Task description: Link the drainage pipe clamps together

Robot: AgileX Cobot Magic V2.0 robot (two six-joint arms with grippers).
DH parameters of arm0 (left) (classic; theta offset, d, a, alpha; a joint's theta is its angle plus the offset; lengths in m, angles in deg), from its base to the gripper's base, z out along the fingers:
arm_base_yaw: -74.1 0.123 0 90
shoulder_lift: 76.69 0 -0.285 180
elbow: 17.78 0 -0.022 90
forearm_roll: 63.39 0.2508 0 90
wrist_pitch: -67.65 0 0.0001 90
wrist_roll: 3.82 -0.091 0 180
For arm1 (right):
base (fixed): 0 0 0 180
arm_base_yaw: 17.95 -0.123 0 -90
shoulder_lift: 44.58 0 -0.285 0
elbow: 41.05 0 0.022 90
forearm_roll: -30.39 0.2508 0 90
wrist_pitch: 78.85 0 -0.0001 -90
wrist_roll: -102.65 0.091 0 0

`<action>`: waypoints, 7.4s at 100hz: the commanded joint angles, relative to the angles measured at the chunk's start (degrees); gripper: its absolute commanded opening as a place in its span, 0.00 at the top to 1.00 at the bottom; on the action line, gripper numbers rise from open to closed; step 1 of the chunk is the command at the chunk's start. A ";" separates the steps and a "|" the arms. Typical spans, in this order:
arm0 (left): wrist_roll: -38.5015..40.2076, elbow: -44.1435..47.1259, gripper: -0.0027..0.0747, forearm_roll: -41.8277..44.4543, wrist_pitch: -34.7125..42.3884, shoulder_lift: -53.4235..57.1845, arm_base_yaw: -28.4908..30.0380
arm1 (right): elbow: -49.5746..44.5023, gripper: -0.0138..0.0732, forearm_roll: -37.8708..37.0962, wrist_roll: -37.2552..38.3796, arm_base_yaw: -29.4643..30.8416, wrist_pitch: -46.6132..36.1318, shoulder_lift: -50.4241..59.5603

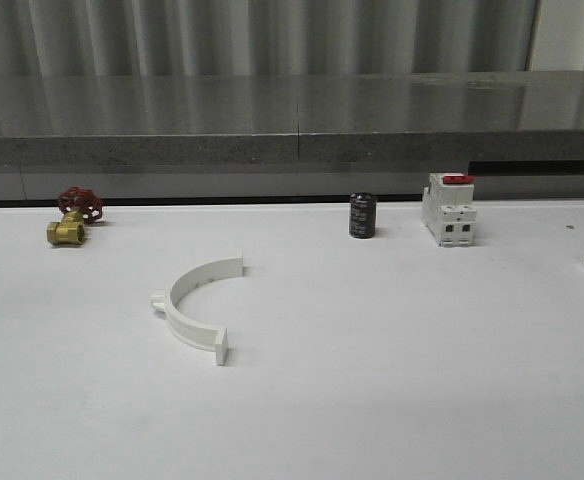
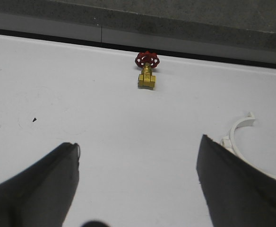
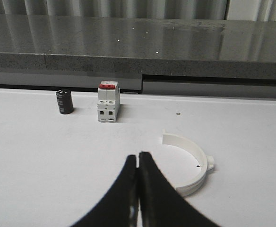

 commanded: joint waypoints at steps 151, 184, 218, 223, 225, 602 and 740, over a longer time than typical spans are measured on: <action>-0.36 0.02 0.99 0.45 4.02 4.03 0.16 | 45.75 0.88 5.33 -0.04 -0.02 29.74 -55.90; -0.36 0.02 0.99 0.45 4.02 4.03 0.16 | 45.82 0.26 5.58 -0.04 -0.02 32.16 -58.12; -0.36 0.02 0.99 0.45 4.02 4.03 0.16 | 57.37 0.26 5.78 -0.43 5.95 34.36 -67.75; -0.36 0.02 0.99 0.45 4.02 4.03 0.16 | 59.18 0.26 5.78 -1.55 7.86 34.41 -70.42; -0.36 0.02 0.99 0.45 4.02 4.03 0.16 | 59.87 0.26 5.78 -2.27 8.66 34.41 -71.11; -0.36 0.02 0.99 0.45 4.02 4.03 0.16 | 89.56 0.74 -21.30 57.14 -35.64 38.12 -115.28; -0.36 0.02 0.99 0.45 4.02 4.03 0.16 | 90.32 0.74 -20.74 61.74 -36.67 34.30 -119.24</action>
